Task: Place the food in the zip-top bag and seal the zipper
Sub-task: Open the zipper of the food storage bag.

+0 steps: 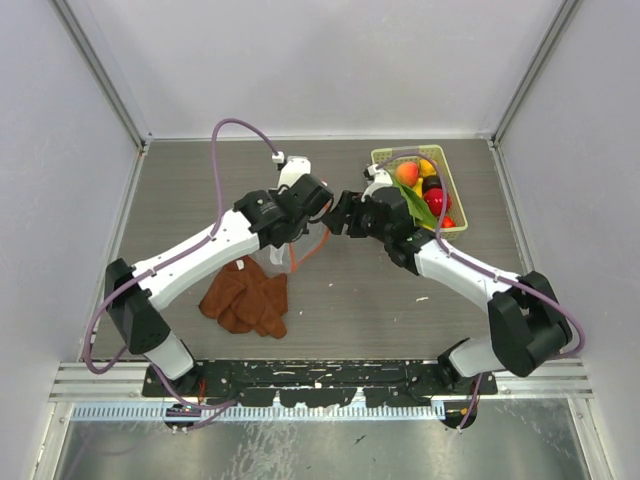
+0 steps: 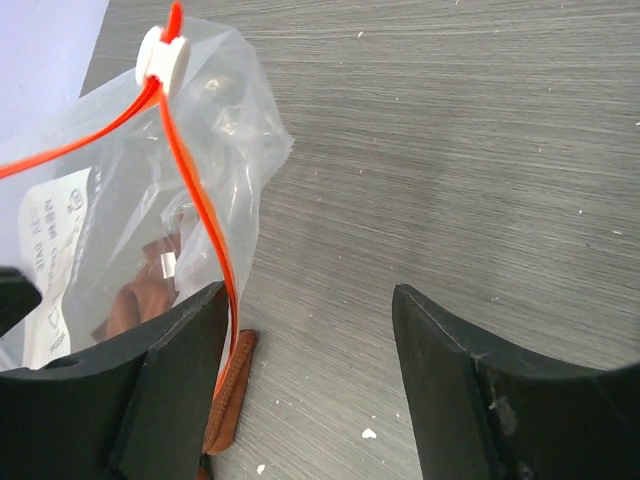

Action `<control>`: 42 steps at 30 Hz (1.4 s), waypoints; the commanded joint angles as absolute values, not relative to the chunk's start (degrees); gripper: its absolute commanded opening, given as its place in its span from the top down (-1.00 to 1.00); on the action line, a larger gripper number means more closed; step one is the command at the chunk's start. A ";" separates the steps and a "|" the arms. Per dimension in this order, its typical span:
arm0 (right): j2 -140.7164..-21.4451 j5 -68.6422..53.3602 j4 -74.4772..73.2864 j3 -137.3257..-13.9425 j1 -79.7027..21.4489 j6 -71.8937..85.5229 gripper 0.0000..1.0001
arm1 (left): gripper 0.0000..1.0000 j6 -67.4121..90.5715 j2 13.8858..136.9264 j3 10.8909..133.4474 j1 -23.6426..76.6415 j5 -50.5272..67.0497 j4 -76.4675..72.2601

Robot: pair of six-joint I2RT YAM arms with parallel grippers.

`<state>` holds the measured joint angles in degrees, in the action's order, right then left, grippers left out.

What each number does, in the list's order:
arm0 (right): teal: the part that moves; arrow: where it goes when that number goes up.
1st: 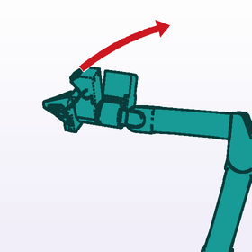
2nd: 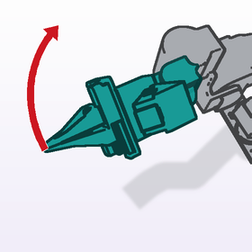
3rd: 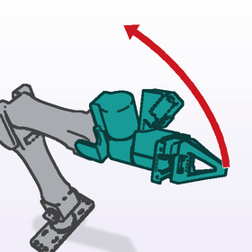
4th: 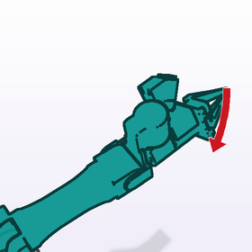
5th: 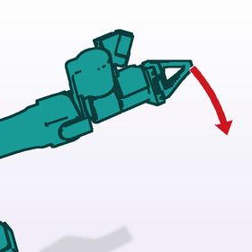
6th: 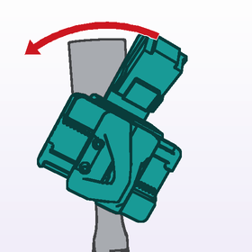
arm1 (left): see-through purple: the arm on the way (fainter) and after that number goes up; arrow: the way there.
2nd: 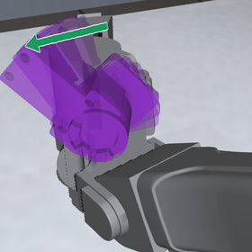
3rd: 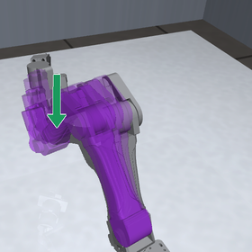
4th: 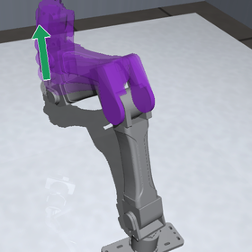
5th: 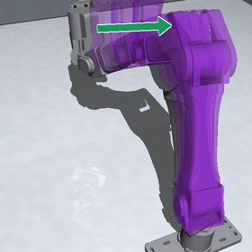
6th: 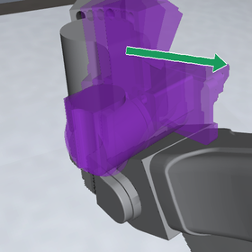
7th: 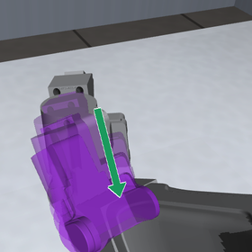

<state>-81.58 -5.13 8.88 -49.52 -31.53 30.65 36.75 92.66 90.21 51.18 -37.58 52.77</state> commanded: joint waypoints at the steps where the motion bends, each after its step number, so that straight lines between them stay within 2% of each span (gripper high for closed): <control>1: -76.35 -6.15 9.05 -50.05 -31.44 28.87 -0.45 | 1.00 36.52 93.68 94.25 50.44 -37.80 52.60; 7: -76.38 -7.99 5.63 -50.28 -31.46 35.67 -0.65 | 1.00 36.56 95.51 95.97 50.14 -36.82 51.44; 12: -78.97 -8.30 6.24 -50.87 -32.79 41.81 -0.72 | 1.00 37.44 97.27 98.02 50.06 -35.70 50.71; 17: -83.82 -6.53 5.67 -53.32 -34.74 43.11 -0.70 | 1.00 37.31 98.31 100.04 49.96 -35.18 50.29; 25: -90.68 -1.00 -4.57 -57.23 -34.08 39.03 -0.58 | 1.00 34.25 100.31 105.76 47.16 -34.46 53.55; 34: -90.16 2.08 -9.41 -57.77 -30.77 33.51 -0.56 | 1.00 30.64 100.25 106.80 43.90 -33.27 57.81; 42: -88.53 -5.23 -7.47 -60.29 -30.76 28.86 -0.61 | 1.00 30.03 99.83 102.61 43.73 -31.84 55.30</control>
